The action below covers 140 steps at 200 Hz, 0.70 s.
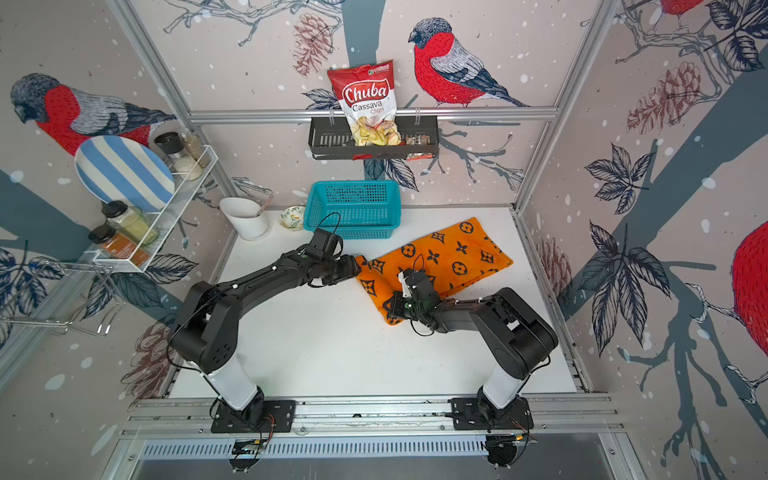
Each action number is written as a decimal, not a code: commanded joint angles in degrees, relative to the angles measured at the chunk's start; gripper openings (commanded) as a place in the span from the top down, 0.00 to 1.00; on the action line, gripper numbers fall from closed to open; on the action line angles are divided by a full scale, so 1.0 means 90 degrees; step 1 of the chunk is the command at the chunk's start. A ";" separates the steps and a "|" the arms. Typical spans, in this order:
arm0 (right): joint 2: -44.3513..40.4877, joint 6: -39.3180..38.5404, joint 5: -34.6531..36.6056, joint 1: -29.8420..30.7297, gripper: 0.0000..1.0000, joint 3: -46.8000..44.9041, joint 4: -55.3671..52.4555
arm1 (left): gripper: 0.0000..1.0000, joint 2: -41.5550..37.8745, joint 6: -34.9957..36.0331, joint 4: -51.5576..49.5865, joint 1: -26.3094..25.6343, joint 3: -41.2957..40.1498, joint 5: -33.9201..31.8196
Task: Roll up the pillowcase
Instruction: Roll the pillowcase at the center of the board.
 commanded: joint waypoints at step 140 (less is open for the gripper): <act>0.0020 0.0860 -0.0620 0.0096 1.00 -0.0190 0.0393 | 0.48 0.2051 -0.0143 -0.0342 -0.0069 0.1451 -0.0165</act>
